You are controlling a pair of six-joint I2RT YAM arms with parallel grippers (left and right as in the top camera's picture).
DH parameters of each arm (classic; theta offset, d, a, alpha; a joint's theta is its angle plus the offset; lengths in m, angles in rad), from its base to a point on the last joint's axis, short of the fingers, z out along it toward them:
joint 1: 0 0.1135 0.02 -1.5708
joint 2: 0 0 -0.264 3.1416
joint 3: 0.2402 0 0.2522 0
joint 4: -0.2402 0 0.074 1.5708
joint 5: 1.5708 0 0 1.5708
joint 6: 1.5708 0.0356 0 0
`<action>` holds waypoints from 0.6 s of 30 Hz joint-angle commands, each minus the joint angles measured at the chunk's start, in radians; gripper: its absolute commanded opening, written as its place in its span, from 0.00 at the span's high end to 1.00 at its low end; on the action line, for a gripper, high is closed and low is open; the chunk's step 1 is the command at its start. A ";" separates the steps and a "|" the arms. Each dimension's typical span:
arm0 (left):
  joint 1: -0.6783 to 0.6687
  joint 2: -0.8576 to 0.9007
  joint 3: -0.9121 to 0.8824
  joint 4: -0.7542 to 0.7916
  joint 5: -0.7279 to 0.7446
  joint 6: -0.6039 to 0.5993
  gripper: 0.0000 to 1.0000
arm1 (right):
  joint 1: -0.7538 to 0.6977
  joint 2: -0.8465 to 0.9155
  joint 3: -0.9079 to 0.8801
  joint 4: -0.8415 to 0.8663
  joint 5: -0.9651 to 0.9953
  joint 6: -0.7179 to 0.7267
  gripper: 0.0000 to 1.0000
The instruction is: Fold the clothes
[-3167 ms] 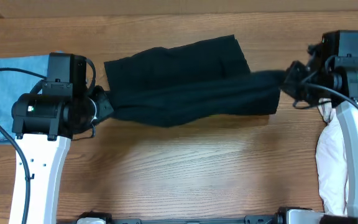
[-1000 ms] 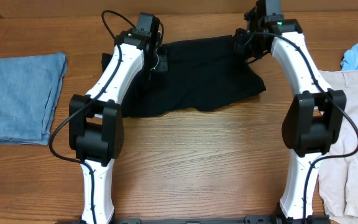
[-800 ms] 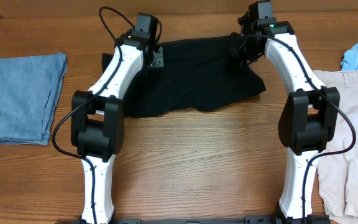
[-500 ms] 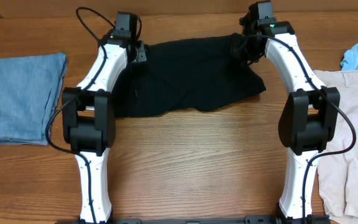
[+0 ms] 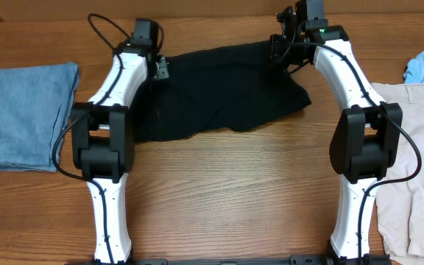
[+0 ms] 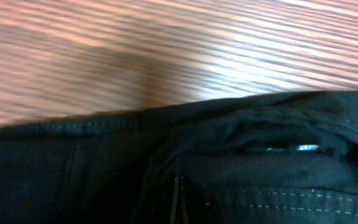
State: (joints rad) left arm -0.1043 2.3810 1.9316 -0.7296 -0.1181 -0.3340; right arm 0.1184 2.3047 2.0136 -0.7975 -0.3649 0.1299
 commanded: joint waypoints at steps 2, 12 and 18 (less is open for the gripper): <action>0.070 -0.080 0.011 -0.033 -0.019 -0.010 0.96 | 0.000 0.015 -0.045 0.044 0.008 -0.006 0.96; 0.072 -0.226 0.010 -0.140 0.042 -0.006 0.96 | 0.000 0.003 -0.094 0.024 -0.086 -0.011 0.96; 0.074 -0.177 0.003 -0.205 -0.107 -0.011 0.96 | 0.010 0.003 -0.096 -0.006 -0.084 -0.007 0.96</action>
State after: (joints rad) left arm -0.0319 2.1883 1.9320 -0.9180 -0.1104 -0.3340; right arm 0.1207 2.3157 1.8866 -0.7948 -0.4381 0.1295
